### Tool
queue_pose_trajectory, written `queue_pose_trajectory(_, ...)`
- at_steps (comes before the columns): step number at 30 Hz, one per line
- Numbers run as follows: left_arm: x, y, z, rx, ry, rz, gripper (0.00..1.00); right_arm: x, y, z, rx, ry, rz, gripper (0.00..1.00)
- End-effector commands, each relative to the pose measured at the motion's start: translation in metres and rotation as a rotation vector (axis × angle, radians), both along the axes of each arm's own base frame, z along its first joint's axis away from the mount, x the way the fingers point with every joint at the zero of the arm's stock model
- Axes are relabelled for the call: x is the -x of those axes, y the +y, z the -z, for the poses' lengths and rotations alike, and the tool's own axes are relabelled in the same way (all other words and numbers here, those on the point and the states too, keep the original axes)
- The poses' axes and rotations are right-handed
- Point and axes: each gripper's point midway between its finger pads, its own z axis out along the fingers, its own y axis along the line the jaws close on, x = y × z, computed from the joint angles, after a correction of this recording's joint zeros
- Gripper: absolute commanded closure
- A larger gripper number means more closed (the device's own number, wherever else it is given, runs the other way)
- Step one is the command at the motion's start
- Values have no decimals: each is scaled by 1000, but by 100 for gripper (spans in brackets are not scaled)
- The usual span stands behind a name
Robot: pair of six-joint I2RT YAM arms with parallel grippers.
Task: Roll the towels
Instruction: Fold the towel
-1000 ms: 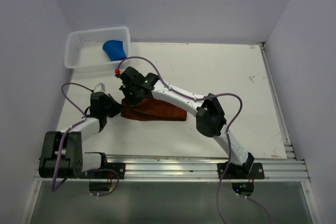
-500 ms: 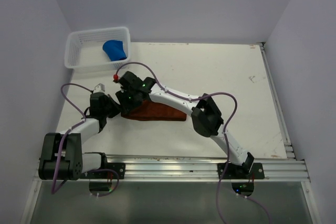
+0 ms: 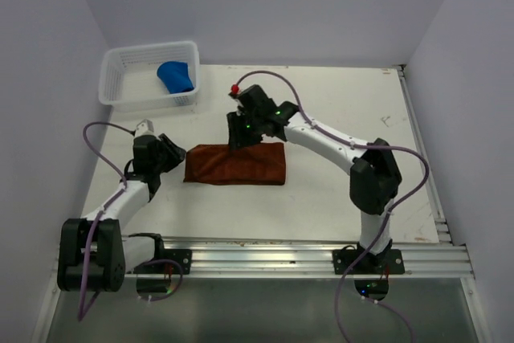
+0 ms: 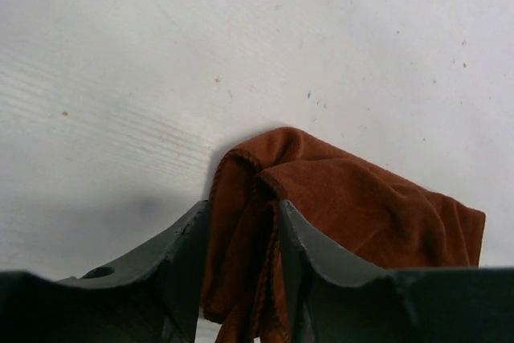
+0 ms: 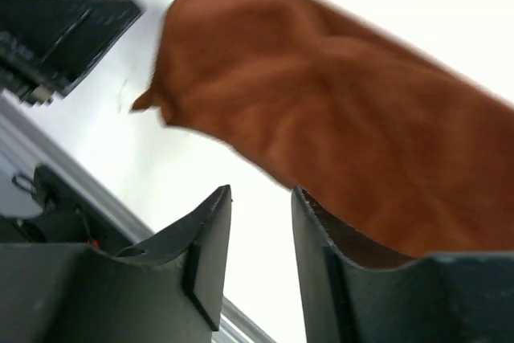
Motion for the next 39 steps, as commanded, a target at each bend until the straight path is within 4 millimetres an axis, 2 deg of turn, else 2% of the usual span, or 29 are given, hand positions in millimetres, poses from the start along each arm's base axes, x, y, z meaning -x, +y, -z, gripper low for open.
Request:
queue_pose_trajectory(1,-19,-6,-12,30,-40,32,55,-42,-50,-24,-53,-56,173,62)
queue_pose_trajectory(3,-26,-18,-17,70,-71,85,52,-47,-70,-14,-15,-54,204,64)
queue_pose_trajectory(4,-29,-22,-13,83,-67,102,51,-55,-82,-13,-5,-61,223,64)
queue_pose_trajectory(8,-41,-41,-20,146,-104,199,53,-68,-111,6,50,-27,282,65)
queue_pose_trajectory(11,-43,-45,-18,168,-100,218,57,-79,-128,25,109,-16,328,63)
queue_pose_trajectory(13,-43,-47,-15,171,-96,225,65,-83,-136,33,142,-5,343,63)
queue_pose_trajectory(17,-41,-45,-9,144,-83,223,79,-88,-146,54,198,20,370,62)
queue_pose_trajectory(20,-42,-39,-2,110,-63,208,97,-87,-148,71,220,42,374,62)
queue_pose_trajectory(21,-44,-38,-4,99,-66,207,99,-89,-152,76,238,44,385,62)
queue_pose_trajectory(23,-45,-33,-6,68,-67,195,100,-90,-154,82,252,49,389,62)
queue_pose_trajectory(27,-49,-25,-22,5,-125,177,100,-92,-158,96,290,55,392,62)
queue_pose_trajectory(29,-51,-20,-23,-22,-131,172,100,-91,-161,105,310,62,394,62)
queue_pose_trajectory(39,-45,-5,3,-95,-75,122,100,-88,-172,130,352,102,404,63)
